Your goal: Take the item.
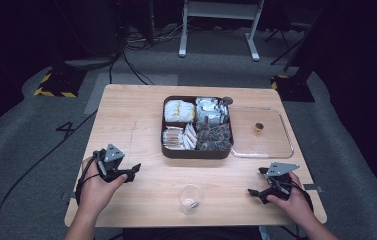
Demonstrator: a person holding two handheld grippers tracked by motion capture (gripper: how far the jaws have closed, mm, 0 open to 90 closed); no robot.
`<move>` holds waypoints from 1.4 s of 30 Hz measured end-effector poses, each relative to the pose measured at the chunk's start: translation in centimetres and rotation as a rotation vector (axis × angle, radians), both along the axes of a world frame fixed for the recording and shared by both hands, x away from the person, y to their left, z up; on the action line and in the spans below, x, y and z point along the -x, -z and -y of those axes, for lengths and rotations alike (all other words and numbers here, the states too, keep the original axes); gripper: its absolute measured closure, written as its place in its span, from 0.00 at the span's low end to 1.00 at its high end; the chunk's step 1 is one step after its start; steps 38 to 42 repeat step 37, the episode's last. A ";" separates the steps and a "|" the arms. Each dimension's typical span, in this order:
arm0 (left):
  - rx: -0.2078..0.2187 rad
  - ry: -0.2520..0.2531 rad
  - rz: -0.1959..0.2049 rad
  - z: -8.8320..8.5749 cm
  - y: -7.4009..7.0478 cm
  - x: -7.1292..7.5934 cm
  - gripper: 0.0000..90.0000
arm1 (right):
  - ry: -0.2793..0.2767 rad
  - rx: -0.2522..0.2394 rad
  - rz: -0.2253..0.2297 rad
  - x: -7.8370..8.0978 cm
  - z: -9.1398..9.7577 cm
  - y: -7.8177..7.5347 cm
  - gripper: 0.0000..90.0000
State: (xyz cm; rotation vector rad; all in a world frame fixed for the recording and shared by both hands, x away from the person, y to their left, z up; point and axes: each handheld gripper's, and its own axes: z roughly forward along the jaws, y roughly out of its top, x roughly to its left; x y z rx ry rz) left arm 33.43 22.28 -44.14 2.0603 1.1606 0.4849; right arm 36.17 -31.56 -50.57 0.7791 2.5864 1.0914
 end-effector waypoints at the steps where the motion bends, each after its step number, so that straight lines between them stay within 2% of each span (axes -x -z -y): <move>1: -0.002 -0.008 -0.007 -0.3 0.4 0.0 0.31 | 0.000 0.000 0.000 0.0 0.0 0.0 0.03; 13: -0.014 -0.044 -0.077 -1.9 3.7 0.2 0.30 | 0.000 0.000 0.000 0.0 0.0 0.0 0.03; 16: -0.147 -0.028 -0.084 -1.8 4.4 0.2 0.27 | 0.000 0.000 0.000 0.0 0.0 0.0 0.03; 18: -0.185 -0.024 -0.080 -1.8 4.7 0.1 0.27 | 0.000 0.000 0.000 0.0 0.0 0.0 0.03; 19: -0.175 -0.027 -0.081 -1.8 5.0 0.1 0.27 | 0.000 0.000 0.000 0.0 0.0 0.0 0.03; 22: -0.075 -0.051 -0.089 -2.1 5.7 0.1 0.23 | 0.000 0.000 0.000 0.0 0.0 0.0 0.03; 26: -0.032 -0.070 -0.057 -2.6 6.3 0.1 0.17 | 0.000 0.000 0.000 0.0 0.0 0.0 0.03; 37: -0.037 -0.103 -0.057 -2.5 6.3 0.3 0.16 | 0.000 0.000 0.000 0.0 0.0 0.0 0.03; 42: -0.037 -0.103 -0.057 -2.5 6.3 0.3 0.16 | 0.000 0.000 0.000 0.0 0.0 0.0 0.03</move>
